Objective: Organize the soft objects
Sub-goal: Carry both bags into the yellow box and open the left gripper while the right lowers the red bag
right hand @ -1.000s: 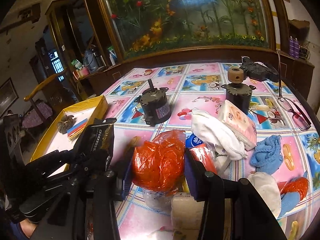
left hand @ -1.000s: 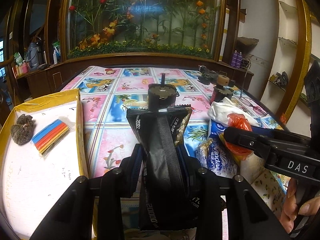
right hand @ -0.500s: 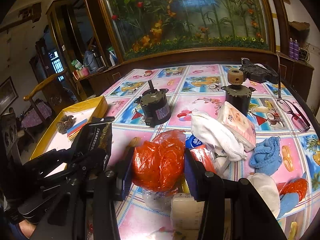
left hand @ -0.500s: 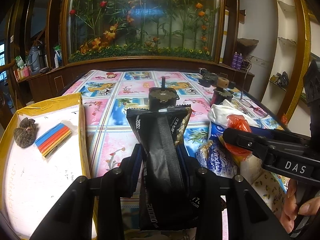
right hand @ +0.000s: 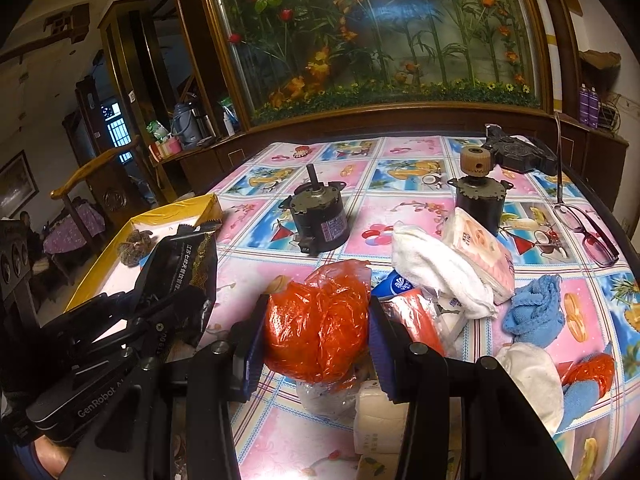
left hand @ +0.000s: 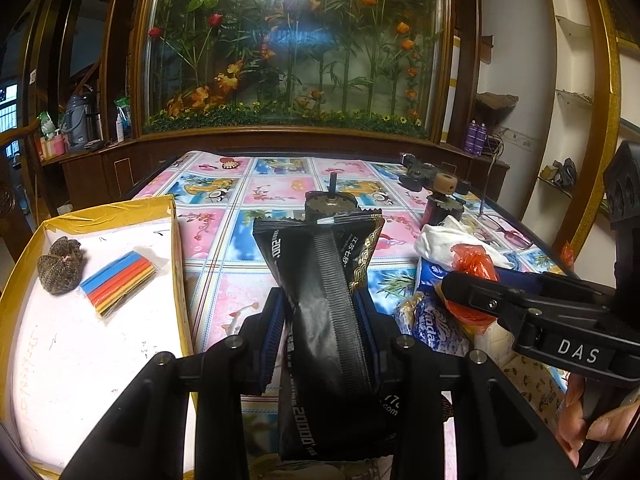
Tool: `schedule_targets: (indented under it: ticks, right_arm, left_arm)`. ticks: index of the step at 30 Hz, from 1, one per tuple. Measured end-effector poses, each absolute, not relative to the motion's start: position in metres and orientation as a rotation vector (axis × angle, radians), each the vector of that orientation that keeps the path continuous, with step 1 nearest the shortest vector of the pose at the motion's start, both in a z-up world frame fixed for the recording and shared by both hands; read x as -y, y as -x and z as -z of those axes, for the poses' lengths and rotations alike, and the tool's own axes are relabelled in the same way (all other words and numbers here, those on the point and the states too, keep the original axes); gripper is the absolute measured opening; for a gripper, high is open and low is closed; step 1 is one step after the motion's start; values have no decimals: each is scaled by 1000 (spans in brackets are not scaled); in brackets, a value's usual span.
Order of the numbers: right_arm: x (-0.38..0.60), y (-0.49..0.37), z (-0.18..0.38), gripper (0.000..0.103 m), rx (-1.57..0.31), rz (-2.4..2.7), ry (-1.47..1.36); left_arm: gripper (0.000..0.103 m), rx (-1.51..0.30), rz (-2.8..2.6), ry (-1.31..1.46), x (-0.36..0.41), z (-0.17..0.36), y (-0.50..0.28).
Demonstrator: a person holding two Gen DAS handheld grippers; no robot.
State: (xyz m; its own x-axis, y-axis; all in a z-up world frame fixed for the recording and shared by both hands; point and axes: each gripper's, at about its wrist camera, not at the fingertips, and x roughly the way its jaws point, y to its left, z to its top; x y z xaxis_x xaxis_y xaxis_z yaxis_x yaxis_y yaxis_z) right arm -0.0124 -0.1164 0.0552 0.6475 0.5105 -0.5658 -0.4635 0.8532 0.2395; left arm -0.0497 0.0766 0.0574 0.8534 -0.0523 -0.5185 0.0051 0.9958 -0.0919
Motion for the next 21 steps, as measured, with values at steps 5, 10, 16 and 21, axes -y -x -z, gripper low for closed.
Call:
schedule_targets:
  ticks: [5,10,16,21]
  right_arm:
    - [117,14,-56,49,-667,-555,-78]
    - [114,17,-58,49,-659,-559,-70]
    - [109,18,-60,49,-667,-579,-101]
    - [83,26,-67,50,-672,-649,-123]
  left_arm:
    - [34,-533,26,101,-79,-60,53]
    - [34,-513,16,127,-91,-68,64]
    - [34,-495,-8,211,-125,-82,78]
    - [34,-463,-69,242,-158,-98,92]
